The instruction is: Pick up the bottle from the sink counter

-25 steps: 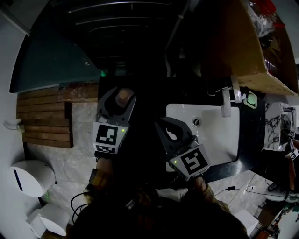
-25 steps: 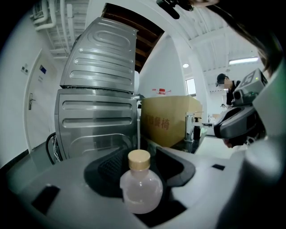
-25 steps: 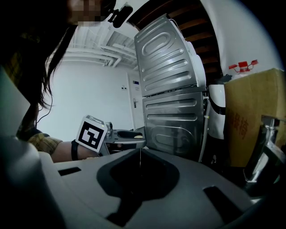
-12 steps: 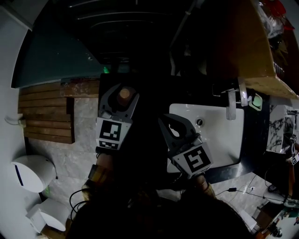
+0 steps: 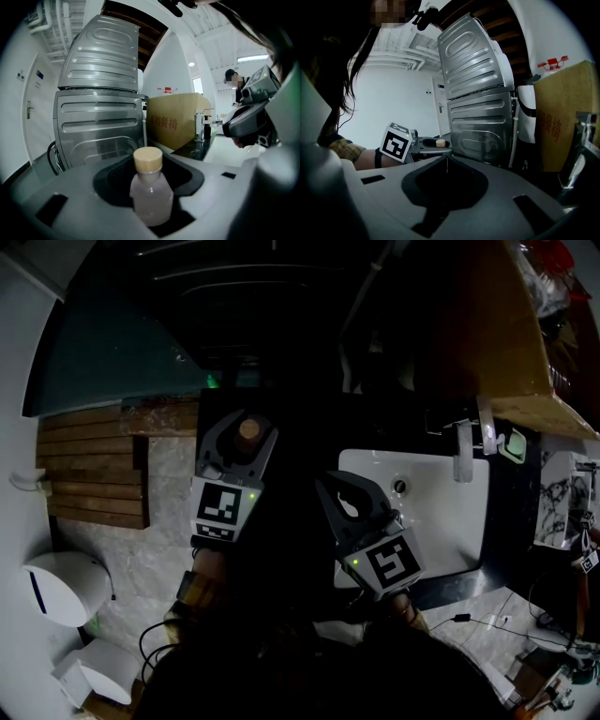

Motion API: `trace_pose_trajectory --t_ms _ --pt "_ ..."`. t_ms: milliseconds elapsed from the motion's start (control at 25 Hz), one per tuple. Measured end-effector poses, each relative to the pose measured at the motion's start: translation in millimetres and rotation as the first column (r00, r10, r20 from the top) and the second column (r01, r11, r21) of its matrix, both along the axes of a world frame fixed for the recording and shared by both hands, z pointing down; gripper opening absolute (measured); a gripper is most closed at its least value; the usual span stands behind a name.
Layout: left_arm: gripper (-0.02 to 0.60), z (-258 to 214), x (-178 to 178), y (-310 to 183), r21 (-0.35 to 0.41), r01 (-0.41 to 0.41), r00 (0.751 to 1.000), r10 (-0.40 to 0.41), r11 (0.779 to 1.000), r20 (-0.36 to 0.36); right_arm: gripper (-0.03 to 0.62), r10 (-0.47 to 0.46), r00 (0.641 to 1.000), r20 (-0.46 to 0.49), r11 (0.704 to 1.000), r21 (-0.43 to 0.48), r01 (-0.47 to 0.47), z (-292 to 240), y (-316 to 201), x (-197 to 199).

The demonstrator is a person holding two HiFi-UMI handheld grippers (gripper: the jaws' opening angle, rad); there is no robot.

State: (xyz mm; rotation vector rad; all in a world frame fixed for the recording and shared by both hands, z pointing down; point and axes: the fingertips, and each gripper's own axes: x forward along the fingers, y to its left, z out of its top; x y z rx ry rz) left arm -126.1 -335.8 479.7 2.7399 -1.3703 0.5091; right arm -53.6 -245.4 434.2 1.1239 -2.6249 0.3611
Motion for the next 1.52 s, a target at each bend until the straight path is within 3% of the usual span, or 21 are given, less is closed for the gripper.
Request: trace_pose_trajectory --t_ms 360,1080,1520 --pt "0.135 -2 -1 0 -0.010 -0.005 1.000 0.005 1.000 -0.009 0.017 0.010 1.000 0.004 1.000 0.011 -0.010 -5 2 -1" --pt "0.132 -11 7 10 -0.022 -0.026 1.000 0.026 0.999 0.008 0.017 0.019 1.000 -0.006 0.999 0.031 -0.019 -15 4 1" --pt "0.130 -48 14 28 0.046 -0.046 0.999 0.046 0.998 0.006 0.017 0.032 0.999 -0.003 0.995 0.099 -0.032 -39 16 8"
